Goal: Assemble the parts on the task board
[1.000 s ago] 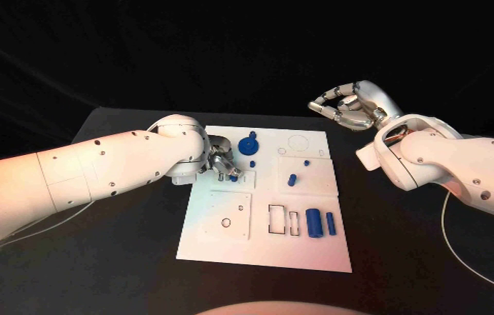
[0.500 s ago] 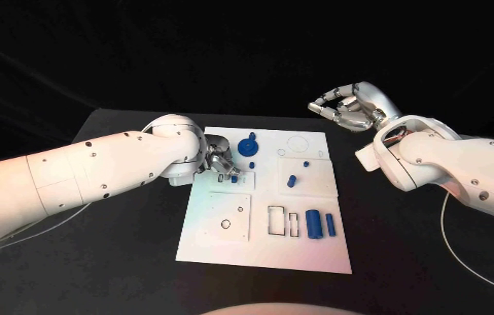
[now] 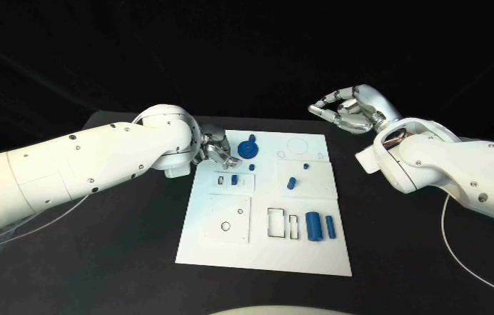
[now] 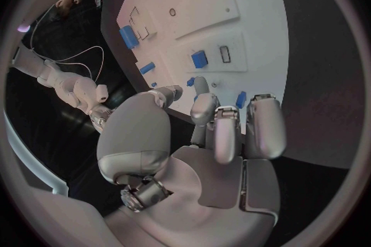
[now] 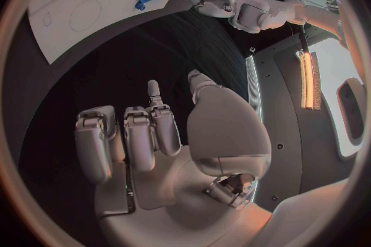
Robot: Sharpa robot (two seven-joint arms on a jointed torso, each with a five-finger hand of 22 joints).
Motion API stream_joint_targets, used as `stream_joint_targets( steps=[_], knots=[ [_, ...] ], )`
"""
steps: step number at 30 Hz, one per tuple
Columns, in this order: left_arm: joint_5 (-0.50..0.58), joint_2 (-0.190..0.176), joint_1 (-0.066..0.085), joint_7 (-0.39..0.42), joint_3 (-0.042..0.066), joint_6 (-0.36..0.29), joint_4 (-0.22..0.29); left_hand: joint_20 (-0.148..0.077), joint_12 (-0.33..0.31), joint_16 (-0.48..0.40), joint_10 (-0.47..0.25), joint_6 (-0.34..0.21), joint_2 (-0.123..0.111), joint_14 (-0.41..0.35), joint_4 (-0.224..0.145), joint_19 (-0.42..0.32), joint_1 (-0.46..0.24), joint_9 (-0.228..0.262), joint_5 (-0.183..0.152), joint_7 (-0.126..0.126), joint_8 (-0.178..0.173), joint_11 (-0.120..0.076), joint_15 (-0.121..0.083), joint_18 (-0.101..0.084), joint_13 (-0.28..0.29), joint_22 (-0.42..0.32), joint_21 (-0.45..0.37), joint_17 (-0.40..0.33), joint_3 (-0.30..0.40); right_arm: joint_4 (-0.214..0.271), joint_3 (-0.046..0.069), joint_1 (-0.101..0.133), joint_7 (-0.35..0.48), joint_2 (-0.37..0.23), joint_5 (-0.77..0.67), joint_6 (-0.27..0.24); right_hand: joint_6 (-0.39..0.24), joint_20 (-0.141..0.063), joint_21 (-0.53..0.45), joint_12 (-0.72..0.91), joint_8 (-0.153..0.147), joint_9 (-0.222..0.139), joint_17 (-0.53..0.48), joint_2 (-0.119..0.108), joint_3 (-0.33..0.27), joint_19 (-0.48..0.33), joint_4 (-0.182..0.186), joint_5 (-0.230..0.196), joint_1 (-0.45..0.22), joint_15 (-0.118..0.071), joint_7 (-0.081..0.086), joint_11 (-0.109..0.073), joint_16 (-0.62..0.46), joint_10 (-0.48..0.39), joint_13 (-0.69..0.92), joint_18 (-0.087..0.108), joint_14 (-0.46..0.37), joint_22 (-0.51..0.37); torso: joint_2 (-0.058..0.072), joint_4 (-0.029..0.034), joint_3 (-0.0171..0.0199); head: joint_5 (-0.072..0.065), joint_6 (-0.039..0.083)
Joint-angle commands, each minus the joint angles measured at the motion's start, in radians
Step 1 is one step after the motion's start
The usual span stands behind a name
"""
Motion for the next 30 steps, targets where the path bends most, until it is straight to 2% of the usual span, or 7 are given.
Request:
stream_joint_targets(
  steps=[1, 5, 8, 13, 19, 23, 30],
  knots=[
    [0.037, 0.002, 0.012, 0.008, 0.007, -0.032, -0.022, 0.001, -0.086, -0.007, -0.069, -0.029, -0.001, 0.098, 0.000, -0.017, 0.032, -0.006, 0.001, 0.011, -0.017, 0.010, 0.011, 0.004, -0.104, -0.028, -0.018, 0.239, -0.014, -0.001, 0.000, -0.001, 0.009, 0.000, -0.003, 0.006, -0.008, -0.006, 0.005, -0.004, 0.006, 0.002, 0.263, 0.004, -0.008, 0.105, -0.003, 0.008, -0.009, -0.006, 0.001, -0.009, 0.003, 0.012, 0.167, -0.014, 0.104, 0.263, 0.001, 0.0007, -0.0008, -0.001, 0.006],
    [0.069, 0.018, 0.034, 0.015, 0.012, -0.045, -0.080, 0.016, -0.189, -0.021, -0.149, -0.072, -0.006, 0.091, 0.003, -0.038, 0.071, -0.031, 0.002, 0.038, -0.065, 0.034, 0.031, 0.013, -0.225, -0.077, -0.049, 0.215, -0.038, -0.002, 0.000, -0.001, 0.008, -0.001, -0.003, 0.007, -0.008, -0.007, 0.005, -0.004, 0.008, 0.002, 0.263, 0.007, -0.012, 0.105, -0.004, 0.017, -0.002, -0.007, 0.001, -0.009, 0.003, 0.012, 0.167, -0.014, 0.104, 0.263, 0.001, 0.0008, -0.0004, 0.001, 0.007],
    [0.080, 0.033, 0.046, 0.018, 0.013, -0.039, -0.121, 0.025, -0.203, -0.021, -0.159, -0.096, -0.010, 0.091, 0.005, -0.038, 0.085, -0.054, 0.002, 0.053, -0.102, 0.046, 0.042, 0.012, -0.244, -0.076, -0.051, 0.217, -0.057, -0.002, 0.000, -0.002, 0.008, -0.001, -0.003, 0.008, -0.008, -0.007, 0.005, -0.004, 0.009, 0.002, 0.263, 0.009, -0.014, 0.105, -0.004, 0.022, 0.001, -0.007, 0.001, -0.009, 0.003, 0.012, 0.167, -0.014, 0.104, 0.263, 0.003, -0.0003, -0.0004, 0.003, 0.011],
    [0.063, 0.060, 0.062, 0.020, 0.014, -0.007, -0.187, 0.030, -0.203, -0.018, -0.159, -0.096, -0.017, 0.093, 0.005, -0.036, 0.089, -0.065, -0.001, 0.058, -0.116, 0.051, 0.046, 0.012, -0.247, -0.072, -0.049, 0.221, -0.073, -0.004, 0.000, -0.002, 0.007, -0.001, -0.003, 0.008, -0.009, -0.007, 0.005, -0.004, 0.010, 0.002, 0.263, 0.011, -0.017, 0.105, -0.004, 0.029, 0.005, -0.007, 0.000, -0.009, 0.003, 0.012, 0.167, -0.014, 0.104, 0.263, 0.003, 0.0017, -0.0015, 0.001, 0.012],
    [0.034, 0.091, 0.068, 0.017, 0.013, 0.046, -0.258, 0.032, -0.204, -0.016, -0.159, -0.094, -0.017, 0.094, 0.007, -0.035, 0.087, -0.070, -0.005, 0.059, -0.121, 0.052, 0.048, 0.011, -0.249, -0.070, -0.048, 0.224, -0.080, -0.004, -0.001, -0.002, 0.007, 0.000, -0.003, 0.009, -0.009, -0.007, 0.005, -0.004, 0.011, 0.002, 0.263, 0.013, -0.020, 0.105, -0.004, 0.036, 0.009, -0.007, 0.000, -0.010, 0.003, 0.012, 0.167, -0.014, 0.104, 0.263, 0.003, 0.0039, -0.0024, 0.004, 0.007],
    [0.029, 0.111, 0.068, 0.015, 0.010, 0.079, -0.298, 0.032, -0.203, -0.015, -0.158, -0.094, -0.017, 0.094, 0.007, -0.034, 0.087, -0.071, -0.006, 0.059, -0.122, 0.053, 0.048, 0.011, -0.248, -0.067, -0.047, 0.226, -0.082, -0.004, -0.001, -0.003, 0.007, 0.001, -0.003, 0.010, -0.010, -0.007, 0.005, -0.004, 0.012, 0.001, 0.263, 0.015, -0.022, 0.105, -0.004, 0.042, 0.013, -0.007, 0.000, -0.010, 0.003, 0.012, 0.167, -0.014, 0.104, 0.263, 0.004, 0.0007, -0.0030, 0.007, 0.003],
    [0.029, 0.149, 0.065, 0.010, -0.007, 0.129, -0.362, 0.033, -0.201, -0.014, -0.157, -0.090, -0.014, 0.095, 0.007, -0.032, 0.086, -0.073, -0.010, 0.059, -0.124, 0.053, 0.049, 0.010, -0.247, -0.063, -0.045, 0.228, -0.086, -0.004, -0.001, -0.005, 0.007, 0.004, -0.004, 0.011, -0.011, -0.007, 0.005, -0.005, 0.013, 0.001, 0.263, 0.017, -0.025, 0.105, -0.004, 0.049, 0.017, -0.007, 0.000, -0.010, 0.003, 0.011, 0.166, -0.014, 0.104, 0.263, 0.006, 0.0000, -0.0045, 0.007, -0.001]
  ],
)
